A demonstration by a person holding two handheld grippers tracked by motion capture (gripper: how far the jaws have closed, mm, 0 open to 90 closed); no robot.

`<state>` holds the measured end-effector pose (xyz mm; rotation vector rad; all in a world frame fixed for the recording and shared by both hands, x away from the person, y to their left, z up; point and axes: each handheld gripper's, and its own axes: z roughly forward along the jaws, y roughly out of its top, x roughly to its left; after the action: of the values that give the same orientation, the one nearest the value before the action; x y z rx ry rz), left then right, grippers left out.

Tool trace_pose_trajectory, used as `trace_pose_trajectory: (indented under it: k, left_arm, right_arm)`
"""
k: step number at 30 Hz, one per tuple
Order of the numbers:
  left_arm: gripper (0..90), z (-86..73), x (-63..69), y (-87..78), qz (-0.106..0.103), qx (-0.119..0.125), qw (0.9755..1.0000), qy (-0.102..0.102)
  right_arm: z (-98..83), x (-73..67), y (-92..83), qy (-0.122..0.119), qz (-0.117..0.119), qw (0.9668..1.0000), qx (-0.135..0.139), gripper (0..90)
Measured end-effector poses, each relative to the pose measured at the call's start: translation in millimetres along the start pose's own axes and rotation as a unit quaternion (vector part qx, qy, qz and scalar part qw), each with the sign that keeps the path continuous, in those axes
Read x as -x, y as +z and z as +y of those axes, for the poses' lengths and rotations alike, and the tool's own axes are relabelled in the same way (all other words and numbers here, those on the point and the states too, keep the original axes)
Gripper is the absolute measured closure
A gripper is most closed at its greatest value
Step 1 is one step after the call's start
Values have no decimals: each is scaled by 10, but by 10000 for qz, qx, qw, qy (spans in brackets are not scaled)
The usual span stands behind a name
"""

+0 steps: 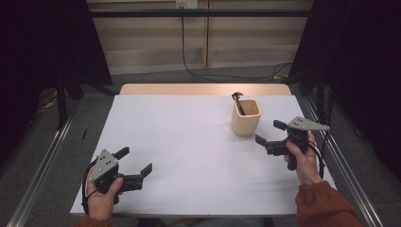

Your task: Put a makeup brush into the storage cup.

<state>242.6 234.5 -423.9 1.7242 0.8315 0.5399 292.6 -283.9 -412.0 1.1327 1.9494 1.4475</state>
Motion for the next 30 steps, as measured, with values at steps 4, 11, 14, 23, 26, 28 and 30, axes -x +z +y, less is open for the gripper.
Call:
trace_pose_trajectory:
  k: [4, 11, 14, 23, 26, 28, 30]
  left_arm:
    - [19, 0, -4, -9, 22, 17, 10000, -2]
    - [18, 2, -3, -21, 60, 43, 10000, -44]
    - [16, -3, -2, -18, 55, 28, 10000, -14]
    - [15, -15, 23, -33, 35, 26, 10000, -8]
    - [15, -19, 25, -41, 38, 15, 10000, -4]
    - [15, -21, 26, -45, 53, 6, 10000, -3]
    - [15, -26, 25, -50, 67, -7, 10000, -27]
  right_arm:
    - [-25, -43, -56, -44, 30, 10000, -38, 12]
    - [-111, -104, -157, 8, -1, 10000, -77, 9]
    - [-158, -129, -207, 34, -32, 9999, -111, 9]
    - [-245, -186, -391, 83, -90, 9999, -97, 14]
    - [-293, -202, -435, 94, -129, 9998, -114, 14]
    - [-334, -204, -471, 160, -160, 9997, -103, 14]
    - [-369, -203, -505, 182, -196, 9996, -110, 14]
